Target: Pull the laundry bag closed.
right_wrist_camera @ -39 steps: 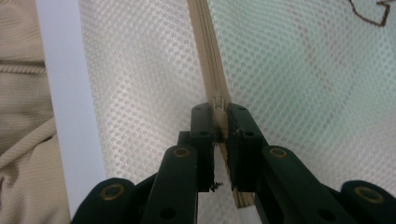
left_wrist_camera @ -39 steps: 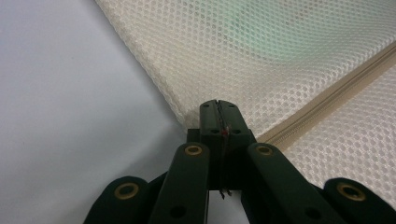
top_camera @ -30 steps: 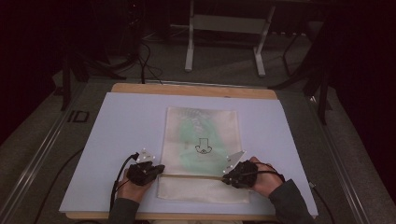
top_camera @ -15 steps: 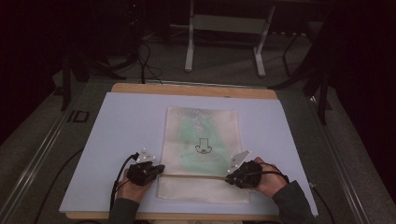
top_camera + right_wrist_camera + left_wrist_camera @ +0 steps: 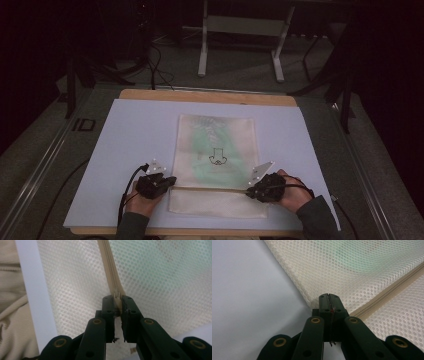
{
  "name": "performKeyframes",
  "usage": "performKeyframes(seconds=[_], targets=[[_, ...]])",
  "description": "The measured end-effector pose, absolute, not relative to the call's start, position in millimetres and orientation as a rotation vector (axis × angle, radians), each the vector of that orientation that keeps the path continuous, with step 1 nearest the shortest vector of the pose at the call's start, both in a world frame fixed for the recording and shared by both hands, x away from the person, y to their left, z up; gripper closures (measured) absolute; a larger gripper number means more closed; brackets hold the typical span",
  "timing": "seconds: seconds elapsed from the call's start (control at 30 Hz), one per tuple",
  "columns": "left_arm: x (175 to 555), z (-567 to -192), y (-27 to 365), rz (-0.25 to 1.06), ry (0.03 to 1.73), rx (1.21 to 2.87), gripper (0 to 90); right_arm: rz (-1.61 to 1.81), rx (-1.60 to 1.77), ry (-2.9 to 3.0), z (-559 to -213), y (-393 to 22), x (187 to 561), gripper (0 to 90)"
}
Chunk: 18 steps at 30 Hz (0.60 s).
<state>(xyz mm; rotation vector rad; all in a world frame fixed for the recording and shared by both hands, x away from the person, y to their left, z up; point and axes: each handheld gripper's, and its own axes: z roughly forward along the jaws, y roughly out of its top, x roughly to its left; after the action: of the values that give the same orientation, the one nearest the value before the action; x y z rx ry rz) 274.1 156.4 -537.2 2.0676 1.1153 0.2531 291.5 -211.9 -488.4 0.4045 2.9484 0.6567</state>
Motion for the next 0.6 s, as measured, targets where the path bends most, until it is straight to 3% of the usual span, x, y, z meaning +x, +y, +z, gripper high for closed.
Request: performKeyframes(seconds=[0.6], targets=[[274, -537, 156, 0.255, 1.117, 2.067, 89.3, 0.683, 0.512, 2.938, -492, -242, 292, 82.4]])
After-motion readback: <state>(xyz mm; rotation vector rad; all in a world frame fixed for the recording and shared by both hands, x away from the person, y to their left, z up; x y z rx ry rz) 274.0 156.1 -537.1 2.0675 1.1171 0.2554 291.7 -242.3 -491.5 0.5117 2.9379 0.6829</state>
